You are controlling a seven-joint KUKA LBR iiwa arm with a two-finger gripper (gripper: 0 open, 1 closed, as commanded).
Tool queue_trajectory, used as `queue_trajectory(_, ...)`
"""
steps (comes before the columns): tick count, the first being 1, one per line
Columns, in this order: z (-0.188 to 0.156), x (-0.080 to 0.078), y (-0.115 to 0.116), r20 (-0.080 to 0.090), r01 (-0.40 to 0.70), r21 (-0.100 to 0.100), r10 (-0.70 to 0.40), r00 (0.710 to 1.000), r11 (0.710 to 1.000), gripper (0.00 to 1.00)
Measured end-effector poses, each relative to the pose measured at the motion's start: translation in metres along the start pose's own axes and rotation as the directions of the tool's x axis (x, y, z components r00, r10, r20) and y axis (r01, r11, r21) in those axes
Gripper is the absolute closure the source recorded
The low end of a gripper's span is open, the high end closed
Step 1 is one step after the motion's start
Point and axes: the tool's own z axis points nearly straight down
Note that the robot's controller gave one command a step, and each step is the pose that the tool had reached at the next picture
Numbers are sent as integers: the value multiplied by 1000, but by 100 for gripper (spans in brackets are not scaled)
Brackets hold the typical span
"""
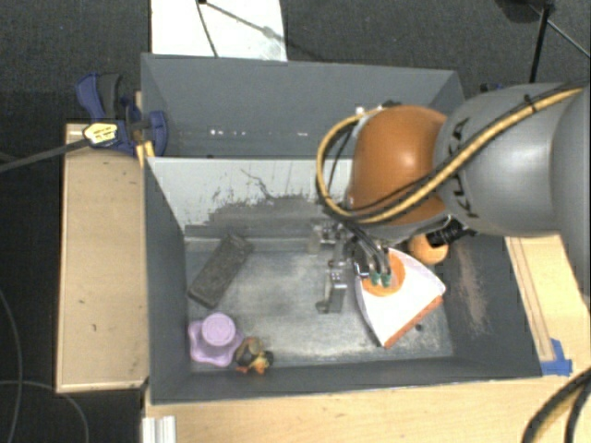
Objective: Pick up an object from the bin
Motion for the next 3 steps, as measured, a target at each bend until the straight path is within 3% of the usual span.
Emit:
queue_trajectory(2,-5,-2,-2,7,-6,-1,6,1000,1000,0)
queue_trajectory(3,-4,4,-41,10,3,3,-3,1000,1000,0)
